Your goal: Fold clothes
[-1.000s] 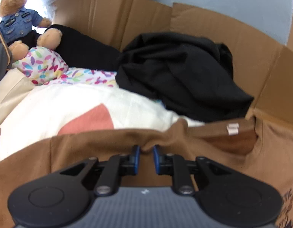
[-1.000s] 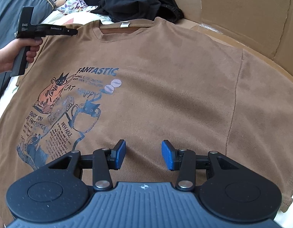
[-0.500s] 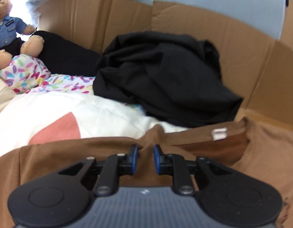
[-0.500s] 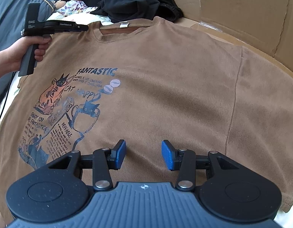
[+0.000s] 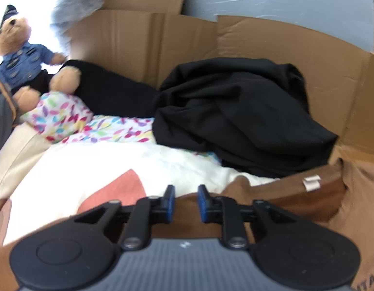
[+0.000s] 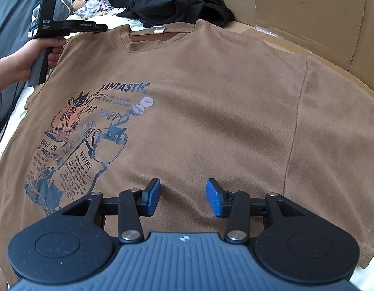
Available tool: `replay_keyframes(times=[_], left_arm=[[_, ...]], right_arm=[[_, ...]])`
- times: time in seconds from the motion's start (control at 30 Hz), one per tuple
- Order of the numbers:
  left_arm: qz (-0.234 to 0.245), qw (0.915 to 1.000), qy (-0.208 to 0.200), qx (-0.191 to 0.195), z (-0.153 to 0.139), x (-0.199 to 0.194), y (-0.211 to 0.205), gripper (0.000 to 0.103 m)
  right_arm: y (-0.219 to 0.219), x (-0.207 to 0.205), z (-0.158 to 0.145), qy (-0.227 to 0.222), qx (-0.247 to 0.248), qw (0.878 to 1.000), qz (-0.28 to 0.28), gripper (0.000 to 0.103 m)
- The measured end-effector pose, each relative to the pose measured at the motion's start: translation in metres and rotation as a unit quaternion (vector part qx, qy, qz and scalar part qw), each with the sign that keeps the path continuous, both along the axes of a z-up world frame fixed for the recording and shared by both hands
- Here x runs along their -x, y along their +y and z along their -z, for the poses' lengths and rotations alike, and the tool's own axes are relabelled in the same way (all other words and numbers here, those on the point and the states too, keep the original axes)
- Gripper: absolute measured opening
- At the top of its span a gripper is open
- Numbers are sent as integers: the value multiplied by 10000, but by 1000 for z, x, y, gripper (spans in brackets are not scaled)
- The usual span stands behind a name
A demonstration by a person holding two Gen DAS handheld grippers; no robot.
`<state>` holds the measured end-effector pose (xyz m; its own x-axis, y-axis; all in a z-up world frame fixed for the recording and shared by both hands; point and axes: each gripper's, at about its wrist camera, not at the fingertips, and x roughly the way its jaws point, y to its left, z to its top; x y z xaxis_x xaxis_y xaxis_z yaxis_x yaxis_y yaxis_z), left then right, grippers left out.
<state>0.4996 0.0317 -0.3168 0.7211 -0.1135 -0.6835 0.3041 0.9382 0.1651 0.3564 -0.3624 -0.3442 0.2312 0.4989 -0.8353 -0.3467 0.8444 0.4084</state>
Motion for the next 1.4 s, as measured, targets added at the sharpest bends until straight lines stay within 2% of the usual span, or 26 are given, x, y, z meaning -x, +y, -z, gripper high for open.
replay_keyframes(times=[0.03,0.1,0.2,0.3,0.37,0.43,0.57,0.67,0.7,0.77,0.83,0.93,0.97,1.07,1.13,1.2,1.3,1.4], left_arm=[[166,9996,-6,-211,1,1,-3,43],[427,9970,-23,-647,6,3,-9,45],[597,9943,-24,-877,11,3,-11,46],[593,9914,-64,-1165,17,2,-14,29],[586,9906,-108,-1234,16,1,-16,5],[536,9896,-165,-1328,15,0,-16,1],[367,9910,-305,-1248,12,2,-12,0],[627,9919,-437,-1011,6,9,-13,1],[670,9908,-498,-1068,5,11,-14,2],[868,9912,-436,-897,1,10,-18,10],[1050,9909,-330,-773,1,8,-22,11],[1275,9877,-202,-884,6,5,-36,10],[1314,9859,-120,-1026,11,3,-42,8],[1247,9822,78,-1405,26,-7,-52,6],[1132,9825,130,-1471,32,-14,-52,6],[1011,9852,95,-1381,35,-20,-50,5],[911,9831,-146,-1578,38,-22,-53,6],[594,9867,-279,-1487,35,-27,-47,6]], right_arm=[[0,0,0,3,1,10000,3,47],[1,0,1,0,18,10000,-10,47],[2,0,1,2,31,10000,-23,47],[2,-1,2,12,39,10000,-22,47],[3,-1,2,6,51,10000,-34,47],[3,0,2,0,56,10000,-36,47],[2,1,1,-4,45,10000,-38,47],[1,1,1,-7,37,10000,-35,47],[1,1,1,-7,36,10000,-34,47],[0,2,1,-9,41,10000,-42,47],[0,2,1,-11,47,10000,-48,47],[1,1,1,-11,48,10000,-52,47],[1,1,1,-8,44,10000,-49,47],[0,2,2,-7,33,10000,-49,47],[0,2,2,-6,28,10000,-50,47],[0,1,3,-1,21,10000,-53,47],[1,1,4,8,6,10000,-49,47],[1,2,4,3,-10,10000,-48,48]])
